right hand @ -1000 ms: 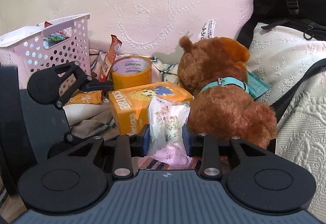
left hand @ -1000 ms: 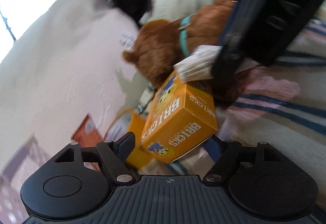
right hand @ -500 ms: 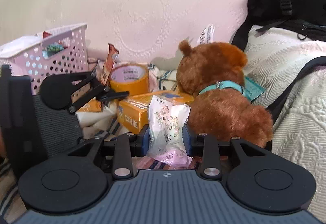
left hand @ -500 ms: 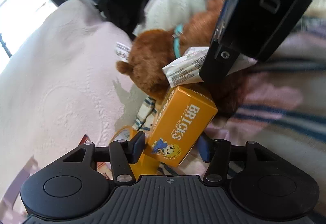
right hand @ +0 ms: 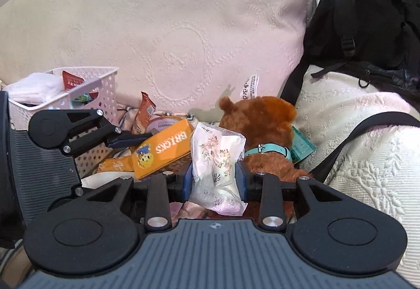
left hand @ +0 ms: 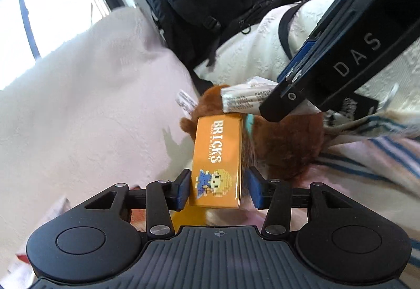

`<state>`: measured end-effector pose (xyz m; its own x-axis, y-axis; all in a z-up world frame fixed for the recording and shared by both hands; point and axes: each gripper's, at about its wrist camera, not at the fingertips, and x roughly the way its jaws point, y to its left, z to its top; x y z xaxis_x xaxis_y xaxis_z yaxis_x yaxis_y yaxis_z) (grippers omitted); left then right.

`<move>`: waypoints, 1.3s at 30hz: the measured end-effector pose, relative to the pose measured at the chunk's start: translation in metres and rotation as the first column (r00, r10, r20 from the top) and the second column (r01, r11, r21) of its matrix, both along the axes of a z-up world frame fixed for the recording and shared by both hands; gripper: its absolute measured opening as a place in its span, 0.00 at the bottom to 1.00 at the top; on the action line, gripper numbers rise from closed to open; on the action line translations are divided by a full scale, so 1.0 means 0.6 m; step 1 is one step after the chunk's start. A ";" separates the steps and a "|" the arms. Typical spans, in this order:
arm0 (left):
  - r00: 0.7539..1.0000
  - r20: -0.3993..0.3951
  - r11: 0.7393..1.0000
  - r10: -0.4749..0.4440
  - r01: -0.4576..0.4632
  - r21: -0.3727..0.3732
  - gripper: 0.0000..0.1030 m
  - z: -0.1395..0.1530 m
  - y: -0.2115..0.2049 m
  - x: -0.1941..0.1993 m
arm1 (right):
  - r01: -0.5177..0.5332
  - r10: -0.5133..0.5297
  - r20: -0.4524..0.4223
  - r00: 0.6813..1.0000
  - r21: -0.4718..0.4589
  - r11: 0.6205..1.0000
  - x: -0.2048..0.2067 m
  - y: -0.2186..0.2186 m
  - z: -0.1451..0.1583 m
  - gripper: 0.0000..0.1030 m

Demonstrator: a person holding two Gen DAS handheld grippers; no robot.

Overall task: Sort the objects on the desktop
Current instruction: 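Lift the BRICKS box with the left tool while the right tool carries the packet toward the basket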

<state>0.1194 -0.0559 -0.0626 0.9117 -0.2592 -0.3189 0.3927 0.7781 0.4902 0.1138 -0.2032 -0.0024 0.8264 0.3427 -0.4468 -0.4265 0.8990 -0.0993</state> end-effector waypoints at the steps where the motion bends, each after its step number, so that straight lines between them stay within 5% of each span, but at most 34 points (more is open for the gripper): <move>1: 1.000 -0.006 1.000 0.006 -0.006 -0.016 0.44 0.001 0.008 -0.003 | -0.002 0.002 0.006 1.000 -0.003 1.000 -0.004 0.003 0.001 0.36; 5: 0.999 0.016 0.999 0.030 -0.029 -0.039 0.43 0.009 0.001 -0.040 | -0.016 0.016 0.017 1.000 -0.008 1.000 -0.012 0.012 0.009 0.36; 13: 0.985 -0.152 0.992 0.080 -0.094 -0.088 0.47 0.015 0.014 -0.018 | -0.010 0.010 0.011 1.000 -0.002 1.000 -0.018 0.018 0.008 0.36; 17: 0.981 -0.159 0.990 0.106 -0.120 -0.076 0.43 -0.008 0.008 -0.012 | -0.014 0.014 0.008 1.000 0.000 1.000 -0.016 0.020 0.001 0.36; 22: 0.989 -0.117 0.984 0.095 -0.111 -0.137 0.40 0.002 0.013 -0.022 | -0.011 0.011 0.022 1.000 0.007 1.000 -0.013 0.015 0.005 0.36; 28: 0.994 0.000 0.967 0.111 -0.108 -0.229 0.41 0.075 0.045 -0.058 | 0.000 -0.002 0.051 0.999 0.031 1.000 -0.019 0.022 0.024 0.36; 39: 0.963 0.110 0.937 0.246 -0.208 -0.280 0.41 0.191 0.178 -0.134 | -0.111 0.101 0.089 0.991 0.110 0.988 -0.040 0.145 0.070 0.36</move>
